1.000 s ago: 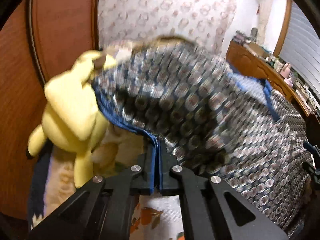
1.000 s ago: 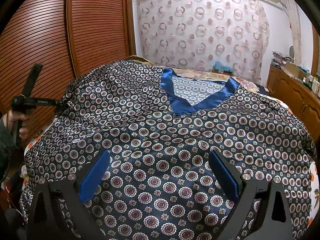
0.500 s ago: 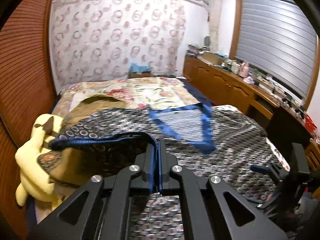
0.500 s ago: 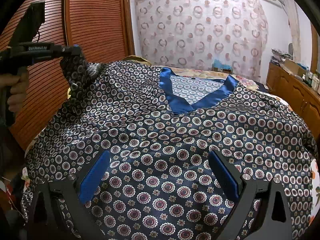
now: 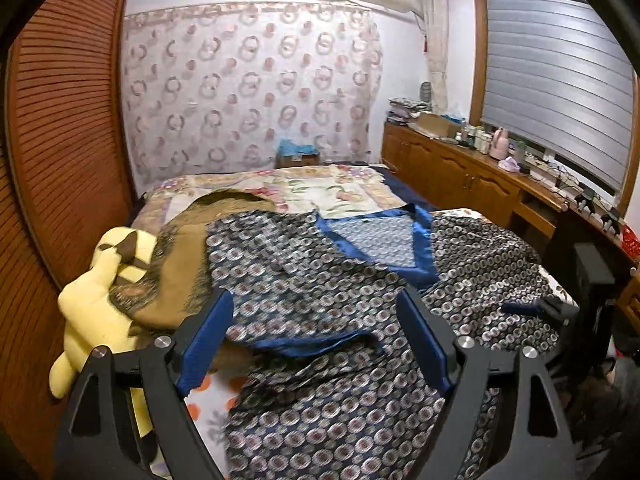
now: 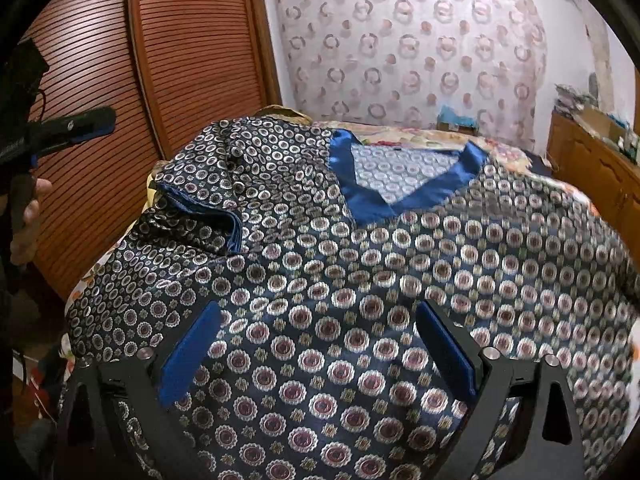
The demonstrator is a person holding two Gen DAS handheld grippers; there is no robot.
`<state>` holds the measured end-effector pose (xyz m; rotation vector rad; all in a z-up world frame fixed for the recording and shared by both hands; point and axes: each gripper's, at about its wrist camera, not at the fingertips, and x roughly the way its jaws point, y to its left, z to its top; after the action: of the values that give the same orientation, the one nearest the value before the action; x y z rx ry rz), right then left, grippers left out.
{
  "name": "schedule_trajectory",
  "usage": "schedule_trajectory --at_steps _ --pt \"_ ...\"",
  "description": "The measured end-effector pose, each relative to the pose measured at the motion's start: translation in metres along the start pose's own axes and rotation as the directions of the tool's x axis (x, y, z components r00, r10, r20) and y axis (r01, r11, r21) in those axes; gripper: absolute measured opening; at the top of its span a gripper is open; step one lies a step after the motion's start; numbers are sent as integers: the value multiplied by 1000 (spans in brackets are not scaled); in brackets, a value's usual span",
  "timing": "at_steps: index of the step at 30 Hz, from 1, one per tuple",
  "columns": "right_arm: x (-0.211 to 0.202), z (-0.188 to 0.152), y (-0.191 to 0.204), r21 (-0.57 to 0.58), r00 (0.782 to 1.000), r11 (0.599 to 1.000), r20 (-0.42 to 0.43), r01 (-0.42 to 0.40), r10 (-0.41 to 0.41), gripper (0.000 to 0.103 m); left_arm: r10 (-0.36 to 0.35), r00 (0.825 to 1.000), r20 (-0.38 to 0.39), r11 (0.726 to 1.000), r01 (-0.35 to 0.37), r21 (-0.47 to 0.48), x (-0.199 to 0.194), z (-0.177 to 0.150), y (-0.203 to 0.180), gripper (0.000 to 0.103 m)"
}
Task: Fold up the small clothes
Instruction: 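Open the left tool to lay the folded side flat, then grasp the opposite shirt side with the right tool and fold it inward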
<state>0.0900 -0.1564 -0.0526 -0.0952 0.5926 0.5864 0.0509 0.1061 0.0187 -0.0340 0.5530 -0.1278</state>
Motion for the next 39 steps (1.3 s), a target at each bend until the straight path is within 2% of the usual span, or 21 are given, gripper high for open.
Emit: schedule_trajectory --at_steps 5,9,13,17,20,24,27,29,31,36,39 --pt "-2 32 12 -96 999 995 22 -40 42 89 60 998 8 997 -60 -58 -12 -17 17 84" --pt "14 63 34 -190 994 977 33 -94 102 87 86 996 14 992 -85 -97 -19 -30 28 84" --pt "48 91 61 -264 985 952 29 -157 171 85 117 993 15 985 -115 -126 -24 -40 39 84" --pt "84 104 88 -328 970 918 10 -225 241 78 150 988 26 980 -146 -134 -28 -45 46 84" --pt "114 109 109 -368 966 895 -34 -252 258 72 168 985 33 977 -162 -138 -32 -48 51 84" --pt "145 111 124 -415 970 877 -67 -242 236 70 174 984 30 974 -167 -154 -33 -55 58 84" --pt "161 110 129 -435 975 872 -101 -224 200 55 174 984 25 972 -168 -164 -33 -60 61 84" --pt "171 111 135 -444 975 869 -121 -219 184 30 173 985 23 972 -167 -168 -33 -62 62 84" --pt "174 114 134 -441 975 869 -122 -223 188 19 170 985 21 972 -164 -171 -31 -64 62 84" --pt "153 136 119 -385 965 886 -66 -260 255 14 162 987 6 973 -158 -171 -25 -68 60 84" --pt "145 148 107 -361 971 904 -18 -230 239 11 156 988 0 974 -154 -168 -21 -69 56 84"
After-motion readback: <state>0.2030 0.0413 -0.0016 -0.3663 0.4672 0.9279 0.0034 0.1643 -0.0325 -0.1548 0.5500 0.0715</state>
